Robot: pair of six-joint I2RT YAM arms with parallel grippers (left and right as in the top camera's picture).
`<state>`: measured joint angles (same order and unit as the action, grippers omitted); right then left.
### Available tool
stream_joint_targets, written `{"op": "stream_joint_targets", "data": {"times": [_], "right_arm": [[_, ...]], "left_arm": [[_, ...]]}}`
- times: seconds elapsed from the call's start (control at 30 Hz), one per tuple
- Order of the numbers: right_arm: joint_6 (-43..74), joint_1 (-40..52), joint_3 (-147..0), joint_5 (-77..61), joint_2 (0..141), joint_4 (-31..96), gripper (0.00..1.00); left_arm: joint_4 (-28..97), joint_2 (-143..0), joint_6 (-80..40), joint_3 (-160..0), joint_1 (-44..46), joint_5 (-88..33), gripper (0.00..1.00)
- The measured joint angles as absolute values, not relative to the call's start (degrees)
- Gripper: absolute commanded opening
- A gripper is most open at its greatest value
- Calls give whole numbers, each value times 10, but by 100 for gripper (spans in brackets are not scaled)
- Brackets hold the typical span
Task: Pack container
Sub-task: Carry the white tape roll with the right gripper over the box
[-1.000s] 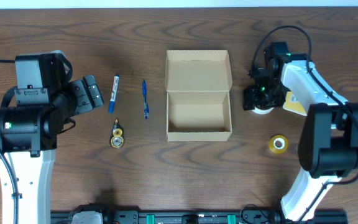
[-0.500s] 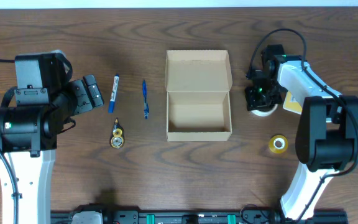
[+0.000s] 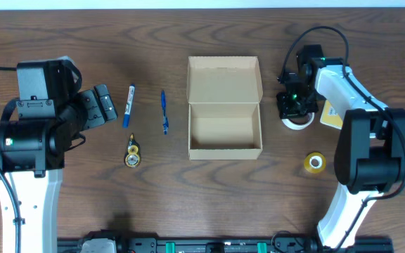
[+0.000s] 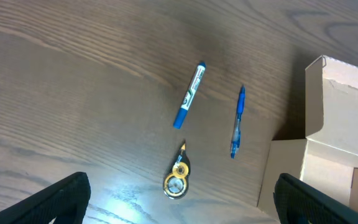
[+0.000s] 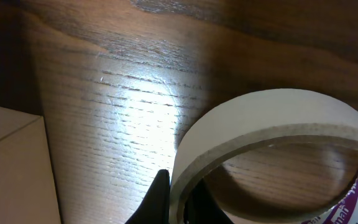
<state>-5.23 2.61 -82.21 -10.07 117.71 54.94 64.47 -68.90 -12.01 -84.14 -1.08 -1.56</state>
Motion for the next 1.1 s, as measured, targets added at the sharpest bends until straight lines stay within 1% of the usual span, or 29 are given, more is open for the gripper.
{"op": "stream_joint_targets", "data": {"times": [0.13, 0.43, 0.53, 0.77, 0.87, 1.1], "right_arm": [[-53, 26, -848, -101, 1178, 569, 1], [-76, 30, -1090, -102, 1178, 722, 2], [-87, 42, -1145, -102, 1178, 761, 1], [-133, 127, -1227, -104, 1178, 835, 1], [-156, 180, -1246, -104, 1178, 869, 1], [-181, 313, -1253, -89, 1178, 896, 2]], "left_arm": [[645, -689, -120, -841, -11, -22, 95], [645, -689, -120, -841, -11, -26, 95], [645, -689, -120, -841, -11, -26, 95], [644, -689, -120, -841, -11, -26, 95], [644, -689, -120, -841, -11, -26, 95], [644, -689, -120, -841, -11, -26, 95]]}}
